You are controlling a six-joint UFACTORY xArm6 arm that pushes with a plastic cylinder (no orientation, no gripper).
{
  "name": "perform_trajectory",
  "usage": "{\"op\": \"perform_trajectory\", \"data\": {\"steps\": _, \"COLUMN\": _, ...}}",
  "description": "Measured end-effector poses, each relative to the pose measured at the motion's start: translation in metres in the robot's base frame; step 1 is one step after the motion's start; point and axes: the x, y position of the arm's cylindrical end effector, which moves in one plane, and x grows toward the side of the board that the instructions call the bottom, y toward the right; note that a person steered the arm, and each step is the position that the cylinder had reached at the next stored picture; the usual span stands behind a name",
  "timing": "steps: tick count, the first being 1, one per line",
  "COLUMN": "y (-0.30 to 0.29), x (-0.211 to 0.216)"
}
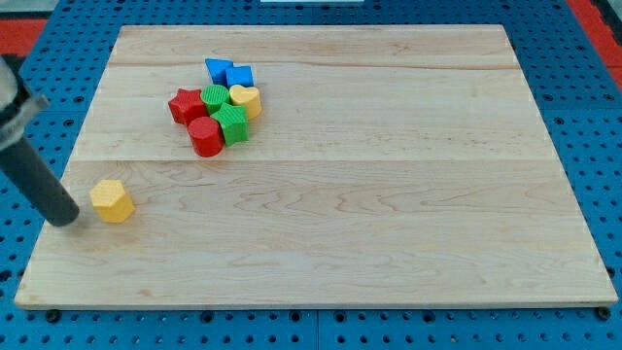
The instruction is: Move yellow hexagon into group of blocks
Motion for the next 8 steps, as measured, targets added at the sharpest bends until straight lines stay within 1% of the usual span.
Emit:
{"op": "perform_trajectory", "data": {"steps": 1, "y": 0.006, "x": -0.016}}
{"op": "perform_trajectory", "data": {"steps": 2, "y": 0.005, "x": 0.024}}
{"op": "perform_trajectory", "data": {"steps": 3, "y": 0.053, "x": 0.035}}
{"op": "perform_trajectory", "data": {"steps": 4, "y": 0.048, "x": 0.003}}
{"op": "perform_trajectory", "data": {"steps": 5, "y": 0.028, "x": -0.029}}
{"op": "perform_trajectory", "data": {"steps": 6, "y": 0.044, "x": -0.051}}
{"op": "perform_trajectory", "data": {"steps": 7, "y": 0.075, "x": -0.046}}
{"op": "perform_trajectory", "data": {"steps": 8, "y": 0.076, "x": -0.069}}
